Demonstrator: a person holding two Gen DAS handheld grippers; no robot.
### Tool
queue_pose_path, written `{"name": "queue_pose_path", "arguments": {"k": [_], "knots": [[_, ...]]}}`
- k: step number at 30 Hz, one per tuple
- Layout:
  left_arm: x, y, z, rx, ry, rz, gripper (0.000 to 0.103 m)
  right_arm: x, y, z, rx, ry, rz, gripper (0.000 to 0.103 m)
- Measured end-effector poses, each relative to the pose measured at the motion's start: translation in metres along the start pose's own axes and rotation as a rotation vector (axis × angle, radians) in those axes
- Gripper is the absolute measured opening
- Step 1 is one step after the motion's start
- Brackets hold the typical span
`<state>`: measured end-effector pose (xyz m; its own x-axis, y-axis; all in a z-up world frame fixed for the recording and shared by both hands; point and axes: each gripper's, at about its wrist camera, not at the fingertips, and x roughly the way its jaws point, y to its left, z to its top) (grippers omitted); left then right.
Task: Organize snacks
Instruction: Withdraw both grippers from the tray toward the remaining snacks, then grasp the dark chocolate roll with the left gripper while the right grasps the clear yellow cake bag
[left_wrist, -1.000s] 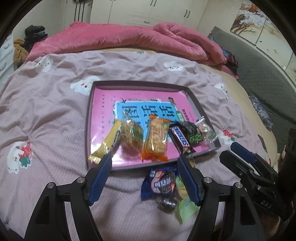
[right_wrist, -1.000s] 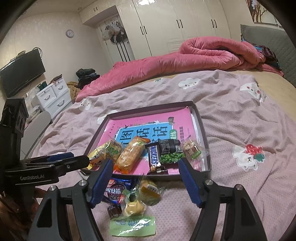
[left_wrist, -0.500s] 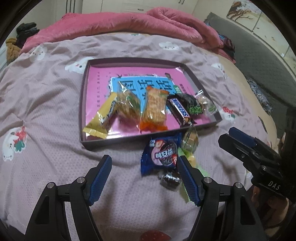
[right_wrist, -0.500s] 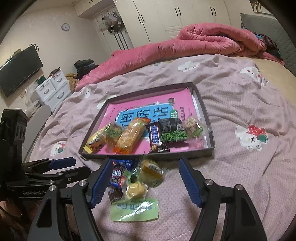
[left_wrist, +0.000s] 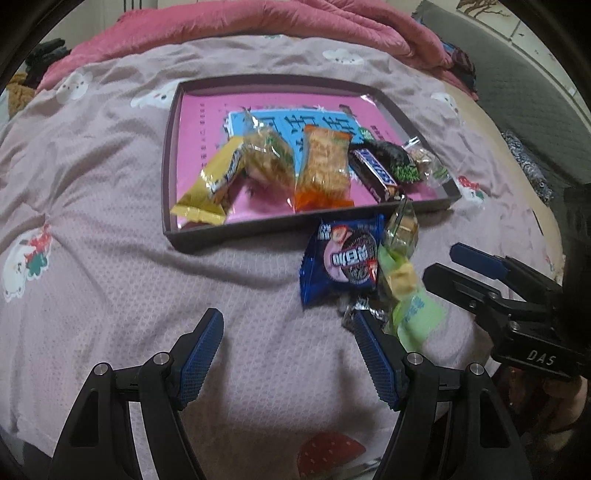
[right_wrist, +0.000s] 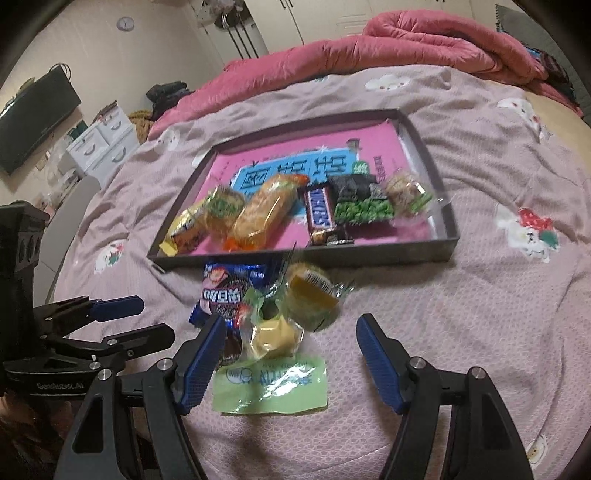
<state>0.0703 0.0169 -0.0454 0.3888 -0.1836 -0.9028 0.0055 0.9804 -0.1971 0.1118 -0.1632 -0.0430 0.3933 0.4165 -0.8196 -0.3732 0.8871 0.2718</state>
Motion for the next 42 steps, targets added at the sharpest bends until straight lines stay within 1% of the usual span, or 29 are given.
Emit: {"name": "queue_pose_path", "arguments": {"k": [6, 13, 19, 20, 21, 26, 30, 36, 42], "knots": [[0.006, -0.002, -0.003, 0.003, 0.026, -0.019, 0.075, 0.011, 0.006, -0.003, -0.031, 0.035, 0.0, 0.072], [0.012, -0.009, -0.006, 0.027, 0.051, -0.022, 0.075, 0.027, -0.003, -0.005, -0.019, 0.083, 0.011, 0.072], [0.017, -0.014, -0.007, 0.045, 0.067, -0.029, 0.075, 0.036, 0.003, -0.005, -0.076, 0.09, 0.02, 0.072], [0.017, -0.014, -0.007, 0.047, 0.069, -0.031, 0.075, 0.037, 0.003, -0.005, -0.083, 0.089, 0.022, 0.069], [0.018, -0.014, -0.007, 0.047, 0.071, -0.032, 0.075, 0.038, 0.003, -0.005, -0.092, 0.087, 0.028, 0.063], [0.02, -0.016, -0.008, 0.049, 0.075, -0.035, 0.075, 0.04, 0.003, -0.005, -0.117, 0.095, 0.063, 0.055], [0.024, -0.018, -0.008, 0.051, 0.081, -0.042, 0.075, 0.039, 0.002, -0.007, -0.132, 0.101, 0.064, 0.05], [0.03, -0.024, -0.006, 0.06, 0.08, -0.061, 0.075, 0.03, 0.001, -0.012, -0.17, 0.108, 0.033, 0.047], [0.037, -0.029, -0.003, 0.065, 0.071, -0.083, 0.075, 0.023, -0.009, -0.012, -0.153, 0.12, 0.002, 0.047]]}}
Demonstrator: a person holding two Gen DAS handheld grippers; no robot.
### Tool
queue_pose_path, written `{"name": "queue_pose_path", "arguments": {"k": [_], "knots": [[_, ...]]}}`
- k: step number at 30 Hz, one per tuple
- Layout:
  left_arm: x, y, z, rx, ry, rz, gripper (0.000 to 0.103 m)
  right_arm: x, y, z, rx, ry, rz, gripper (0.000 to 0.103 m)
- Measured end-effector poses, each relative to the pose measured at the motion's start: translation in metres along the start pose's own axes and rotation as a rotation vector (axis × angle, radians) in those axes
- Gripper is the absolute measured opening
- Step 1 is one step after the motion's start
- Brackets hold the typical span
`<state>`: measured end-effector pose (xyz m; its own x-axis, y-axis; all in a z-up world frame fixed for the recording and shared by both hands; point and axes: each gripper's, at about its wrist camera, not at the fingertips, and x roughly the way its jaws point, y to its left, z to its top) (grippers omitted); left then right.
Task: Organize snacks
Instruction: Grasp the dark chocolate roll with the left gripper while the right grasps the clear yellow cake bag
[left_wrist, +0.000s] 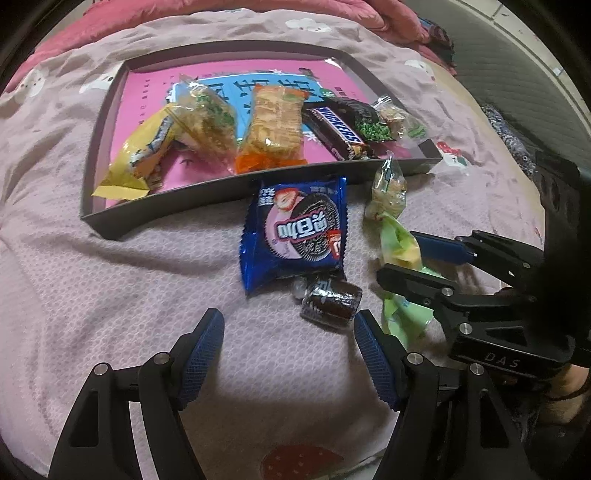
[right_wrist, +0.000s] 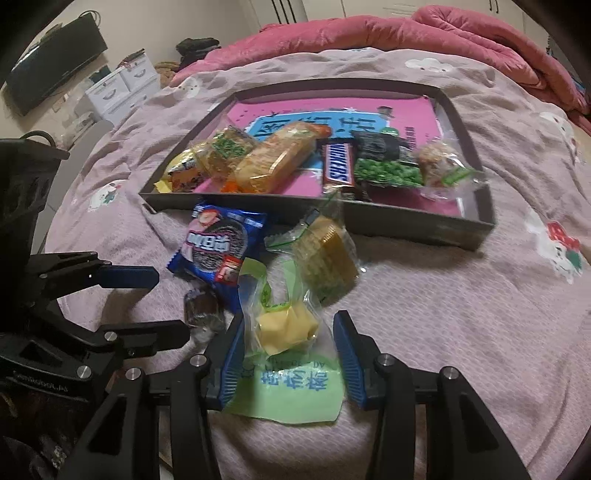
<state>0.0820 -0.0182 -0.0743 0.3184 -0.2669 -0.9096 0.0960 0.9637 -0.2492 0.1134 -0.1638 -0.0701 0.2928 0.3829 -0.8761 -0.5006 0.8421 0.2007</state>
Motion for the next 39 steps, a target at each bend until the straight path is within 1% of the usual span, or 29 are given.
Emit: {"name": "queue_pose_path", "arguments": {"k": [2, 4, 7, 8, 9, 11, 13, 15, 16, 18, 20, 22, 26, 29, 33, 35, 39], "knots": [[0.003, -0.001, 0.002, -0.002, -0.003, -0.021, 0.075, -0.002, -0.004, -0.001, 0.013, -0.001, 0.002, 0.047], [0.007, 0.001, 0.004, -0.023, 0.002, -0.054, 0.075, 0.0, -0.004, -0.001, 0.014, 0.002, 0.004, 0.047], [0.009, 0.004, 0.007, -0.055, -0.012, -0.093, 0.075, -0.001, -0.003, -0.001, 0.006, 0.003, 0.0, 0.047], [0.01, 0.005, 0.008, -0.06, -0.012, -0.097, 0.072, 0.0, -0.003, 0.0, 0.004, 0.003, -0.001, 0.047], [0.011, 0.004, 0.008, -0.059, -0.014, -0.094, 0.066, 0.0, -0.003, 0.0, 0.005, 0.004, -0.001, 0.047], [0.01, 0.002, 0.008, -0.053, -0.019, -0.09, 0.064, 0.0, -0.003, 0.0, 0.004, 0.004, -0.001, 0.047], [0.01, 0.0, 0.008, -0.043, -0.023, -0.095, 0.059, 0.0, -0.003, 0.0, 0.001, 0.005, -0.002, 0.047], [0.01, -0.003, 0.008, -0.03, -0.022, -0.104, 0.051, 0.001, -0.003, -0.001, 0.0, 0.008, -0.001, 0.047], [0.011, -0.005, 0.008, -0.022, -0.018, -0.103, 0.05, 0.002, -0.002, 0.0, -0.001, 0.008, -0.002, 0.047], [0.013, -0.008, 0.008, -0.007, -0.013, -0.091, 0.049, 0.002, -0.002, 0.0, -0.003, 0.009, -0.001, 0.047], [0.014, -0.009, 0.007, -0.002, -0.004, -0.096, 0.048, 0.003, -0.003, 0.0, 0.0, 0.011, 0.003, 0.047], [0.014, -0.009, 0.006, -0.008, 0.009, -0.117, 0.048, 0.005, -0.003, 0.0, 0.003, 0.016, 0.006, 0.047], [0.012, -0.006, -0.001, -0.033, 0.006, -0.144, 0.048, 0.006, -0.003, 0.0, 0.007, 0.018, 0.01, 0.047], [0.012, -0.007, -0.002, -0.021, 0.011, -0.139, 0.048, 0.007, -0.004, 0.0, 0.006, 0.021, 0.011, 0.047], [0.012, -0.015, -0.001, 0.021, 0.005, -0.116, 0.048, 0.007, -0.005, -0.001, 0.009, 0.021, 0.012, 0.047], [0.014, -0.011, 0.002, 0.002, 0.008, -0.13, 0.048, 0.008, -0.007, -0.001, 0.024, 0.022, 0.027, 0.047], [0.017, -0.007, 0.005, -0.013, -0.003, -0.149, 0.047, 0.008, -0.005, -0.002, 0.011, 0.018, 0.024, 0.046]]}}
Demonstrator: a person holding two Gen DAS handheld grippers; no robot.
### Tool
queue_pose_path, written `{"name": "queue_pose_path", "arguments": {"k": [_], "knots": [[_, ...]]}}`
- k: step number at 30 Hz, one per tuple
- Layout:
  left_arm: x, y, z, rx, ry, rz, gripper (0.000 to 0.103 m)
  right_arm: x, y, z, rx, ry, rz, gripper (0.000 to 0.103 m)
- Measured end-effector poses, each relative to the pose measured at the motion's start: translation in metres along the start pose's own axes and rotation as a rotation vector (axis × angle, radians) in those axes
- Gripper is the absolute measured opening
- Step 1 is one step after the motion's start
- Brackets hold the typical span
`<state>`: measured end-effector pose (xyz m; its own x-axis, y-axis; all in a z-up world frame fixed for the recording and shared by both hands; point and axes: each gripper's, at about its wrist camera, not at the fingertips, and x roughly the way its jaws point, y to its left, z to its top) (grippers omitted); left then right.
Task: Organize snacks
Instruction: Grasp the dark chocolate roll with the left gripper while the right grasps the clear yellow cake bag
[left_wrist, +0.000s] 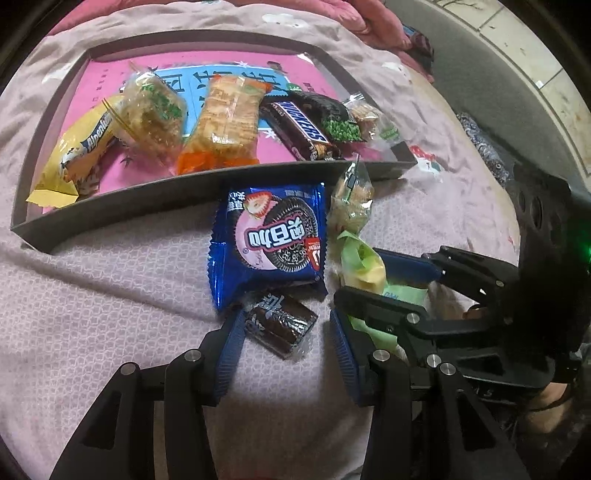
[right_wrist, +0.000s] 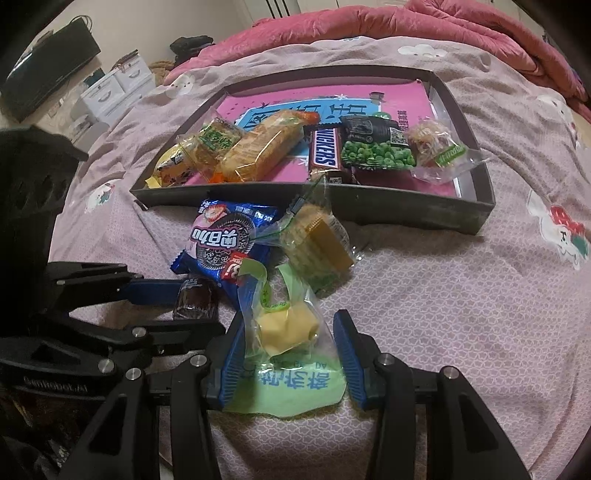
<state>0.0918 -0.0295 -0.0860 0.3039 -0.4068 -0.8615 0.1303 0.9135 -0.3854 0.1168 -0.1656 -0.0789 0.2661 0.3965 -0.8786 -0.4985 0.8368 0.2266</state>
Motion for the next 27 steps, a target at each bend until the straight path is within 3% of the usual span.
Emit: {"name": "queue_pose_path", "arguments": {"k": [2, 15, 27], "knots": [[0.002, -0.001, 0.0, 0.015, -0.009, 0.03, 0.039, -0.001, 0.001, 0.0, -0.002, -0.003, 0.011, 0.043], [-0.021, 0.003, -0.007, 0.005, -0.058, 0.03, 0.039, -0.012, 0.014, -0.003, -0.039, -0.029, 0.044, 0.04], [-0.06, 0.008, -0.002, -0.034, -0.154, 0.072, 0.039, -0.039, 0.029, 0.005, -0.072, -0.169, 0.097, 0.04]]}}
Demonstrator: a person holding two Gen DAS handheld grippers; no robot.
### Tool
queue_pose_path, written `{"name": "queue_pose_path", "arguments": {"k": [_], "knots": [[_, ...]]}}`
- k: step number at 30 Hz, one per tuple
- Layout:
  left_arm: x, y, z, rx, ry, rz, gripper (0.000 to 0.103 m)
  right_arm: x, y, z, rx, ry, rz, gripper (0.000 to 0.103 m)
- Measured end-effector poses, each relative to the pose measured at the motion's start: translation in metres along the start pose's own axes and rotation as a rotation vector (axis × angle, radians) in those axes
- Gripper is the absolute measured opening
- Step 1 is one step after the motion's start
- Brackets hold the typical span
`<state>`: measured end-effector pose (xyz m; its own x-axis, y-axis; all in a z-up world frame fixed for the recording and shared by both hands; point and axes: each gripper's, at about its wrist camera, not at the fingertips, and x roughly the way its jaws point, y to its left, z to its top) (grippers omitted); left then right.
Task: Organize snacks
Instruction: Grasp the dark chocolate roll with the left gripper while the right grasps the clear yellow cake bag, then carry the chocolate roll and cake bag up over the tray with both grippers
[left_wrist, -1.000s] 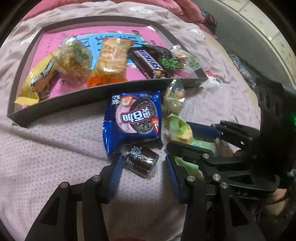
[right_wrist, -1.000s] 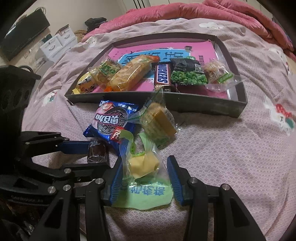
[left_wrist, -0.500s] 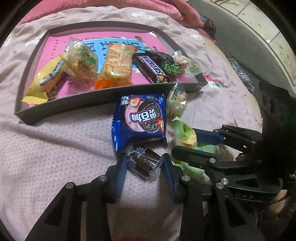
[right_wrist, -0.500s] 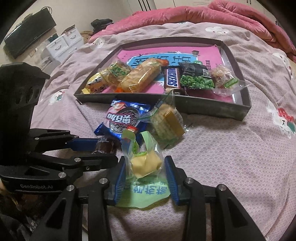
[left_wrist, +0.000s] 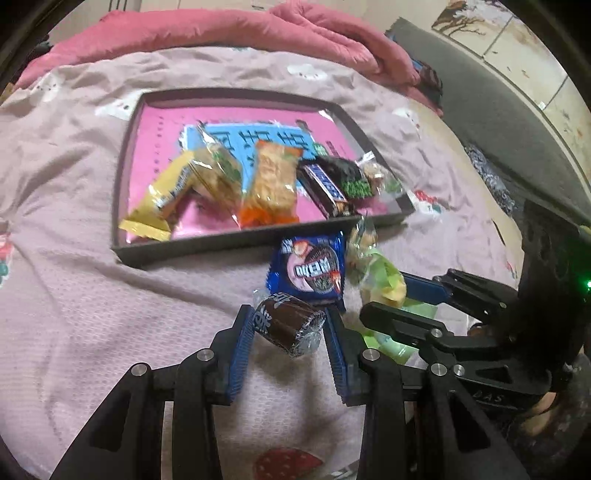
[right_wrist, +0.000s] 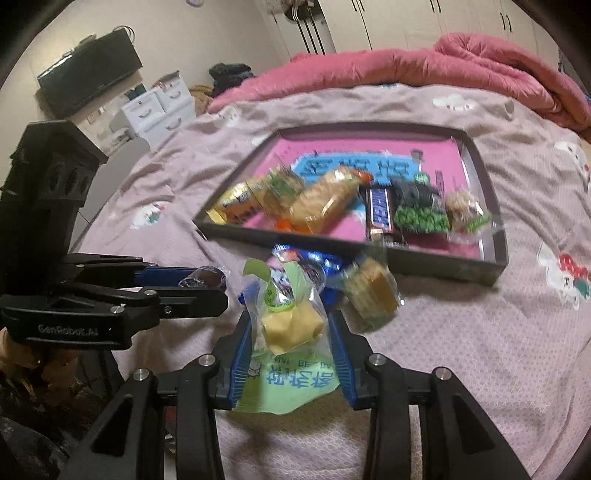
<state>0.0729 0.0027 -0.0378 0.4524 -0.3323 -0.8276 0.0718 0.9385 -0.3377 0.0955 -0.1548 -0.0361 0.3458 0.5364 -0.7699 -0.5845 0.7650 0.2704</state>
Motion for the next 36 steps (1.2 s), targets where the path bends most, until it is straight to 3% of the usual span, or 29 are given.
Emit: {"name": "queue_pose_path", "arguments": {"k": [15, 36], "knots": [[-0.024, 0.013, 0.025, -0.059, -0.098, 0.058, 0.039, -0.021, -0.012, 0.021, 0.055, -0.166, -0.043, 0.04], [-0.012, 0.006, 0.055, -0.061, -0.124, 0.083, 0.039, -0.029, -0.042, 0.05, 0.123, -0.312, -0.148, 0.04]]}}
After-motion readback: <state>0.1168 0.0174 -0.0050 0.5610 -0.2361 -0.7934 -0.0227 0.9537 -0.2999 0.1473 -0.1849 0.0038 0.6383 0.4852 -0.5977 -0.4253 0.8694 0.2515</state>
